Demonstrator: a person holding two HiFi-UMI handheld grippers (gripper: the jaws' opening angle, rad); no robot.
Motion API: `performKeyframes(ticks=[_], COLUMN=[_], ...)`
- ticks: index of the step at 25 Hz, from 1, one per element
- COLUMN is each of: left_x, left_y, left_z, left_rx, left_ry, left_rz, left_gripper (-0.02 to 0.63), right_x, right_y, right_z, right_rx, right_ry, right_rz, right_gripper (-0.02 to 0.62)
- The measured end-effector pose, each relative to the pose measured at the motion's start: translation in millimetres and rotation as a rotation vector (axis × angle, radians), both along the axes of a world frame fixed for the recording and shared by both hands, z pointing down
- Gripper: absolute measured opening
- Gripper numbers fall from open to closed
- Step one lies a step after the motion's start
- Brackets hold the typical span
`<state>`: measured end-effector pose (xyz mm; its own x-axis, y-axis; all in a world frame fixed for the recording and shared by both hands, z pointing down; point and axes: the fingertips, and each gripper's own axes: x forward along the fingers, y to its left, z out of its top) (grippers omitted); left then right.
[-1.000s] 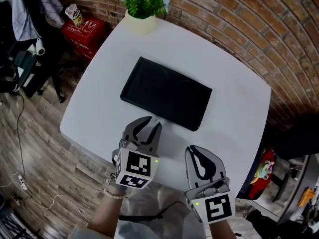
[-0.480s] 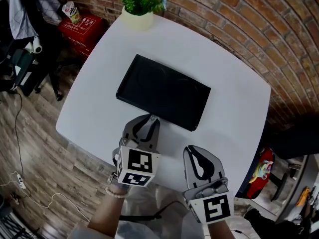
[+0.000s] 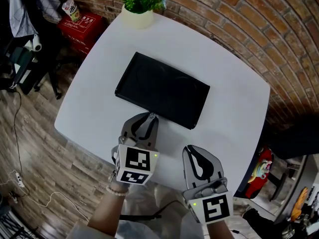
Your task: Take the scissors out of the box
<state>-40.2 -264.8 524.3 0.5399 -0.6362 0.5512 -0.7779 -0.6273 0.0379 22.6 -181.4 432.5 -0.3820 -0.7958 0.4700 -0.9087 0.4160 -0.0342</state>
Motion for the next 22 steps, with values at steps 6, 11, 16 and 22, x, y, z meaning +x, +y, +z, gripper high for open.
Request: performKeyframes(ticks=[6, 11, 16, 22], left_x=[0, -1, -5, -8], left_y=[2, 7, 14, 22], left_z=[0, -1, 0, -1], left_rx=[0.006, 0.004, -0.012, -0.020], left_ry=[-0.005, -0.002, -0.007, -0.010], left_rz=[0.001, -0.005, -0.009, -0.016], left_gripper=[0.084, 0.084, 0.084, 0.084], right_x=[-2, -4, -9, -14], right_y=[2, 7, 6, 11], right_z=[-2, -3, -9, -11], right_rx=[0.005, 0.008, 0.034, 0.037], right_ry=[-0.001, -0.002, -0.025, -0.029], right_rz=[-0.008, -0.013, 0.002, -0.015], right_gripper=[0.051, 0.051, 0.051, 0.051])
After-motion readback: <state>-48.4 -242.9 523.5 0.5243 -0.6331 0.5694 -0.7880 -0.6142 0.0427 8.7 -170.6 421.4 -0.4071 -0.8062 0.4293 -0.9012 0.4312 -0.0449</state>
